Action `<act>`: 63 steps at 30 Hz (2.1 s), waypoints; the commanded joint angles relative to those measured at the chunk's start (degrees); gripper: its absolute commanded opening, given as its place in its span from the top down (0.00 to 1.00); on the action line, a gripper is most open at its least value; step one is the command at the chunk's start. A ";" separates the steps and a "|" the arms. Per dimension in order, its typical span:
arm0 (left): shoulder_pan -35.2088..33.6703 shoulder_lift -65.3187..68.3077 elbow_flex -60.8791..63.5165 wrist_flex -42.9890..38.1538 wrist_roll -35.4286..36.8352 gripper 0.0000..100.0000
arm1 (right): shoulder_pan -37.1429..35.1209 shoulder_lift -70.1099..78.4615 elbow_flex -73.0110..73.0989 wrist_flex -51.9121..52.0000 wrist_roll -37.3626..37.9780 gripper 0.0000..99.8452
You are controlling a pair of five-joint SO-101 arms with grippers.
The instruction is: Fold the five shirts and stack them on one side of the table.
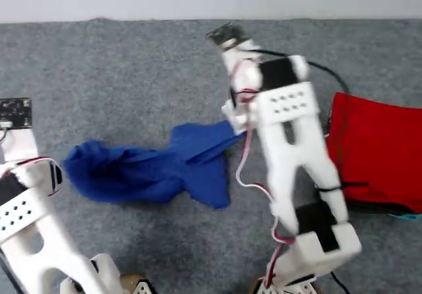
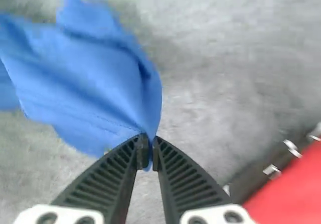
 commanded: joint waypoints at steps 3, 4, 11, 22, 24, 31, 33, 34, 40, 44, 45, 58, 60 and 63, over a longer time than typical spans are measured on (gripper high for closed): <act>2.64 -1.41 -4.09 -0.88 0.62 0.83 | 5.14 -12.26 -2.99 2.24 0.88 0.99; 2.64 -1.41 -4.44 -0.79 0.62 0.83 | 5.05 -14.02 -2.99 2.24 1.76 0.99; 2.64 -1.41 -8.31 -0.79 0.79 0.83 | -0.92 -25.19 -2.99 -8.22 5.54 0.99; 2.64 -1.41 -14.20 4.04 0.79 0.84 | -2.68 -22.99 -1.85 -9.54 5.10 0.99; 2.73 -1.41 -14.20 4.84 0.79 0.84 | -2.68 -20.00 -1.23 -4.26 5.01 0.99; 2.73 -1.41 -11.65 5.27 0.79 0.84 | -2.59 -13.93 6.07 2.42 2.02 0.99; 2.73 -1.41 -11.03 5.27 0.79 0.84 | -2.77 -13.58 10.46 2.42 2.11 0.99; 2.64 -1.41 -10.86 5.27 0.79 0.84 | -2.86 -13.76 13.10 2.42 2.02 0.99; 2.46 -1.41 -10.77 5.27 0.79 0.84 | -3.03 -18.86 31.03 2.42 4.40 0.97; 2.64 -1.41 -10.77 5.27 0.79 0.84 | -3.03 -21.67 41.93 2.07 8.44 0.88; 2.64 -1.41 -10.77 5.27 0.79 0.84 | -3.03 -22.02 44.40 1.54 9.32 0.85; 2.73 -1.41 -10.77 5.19 0.79 0.84 | -2.95 -16.31 60.75 -20.00 14.42 0.73; 2.73 -1.41 -10.77 5.19 0.79 0.84 | -2.95 -12.62 60.22 -21.93 14.15 0.73; 2.73 -1.41 -10.68 5.19 0.79 0.84 | -2.59 -7.60 58.99 -25.54 14.15 0.73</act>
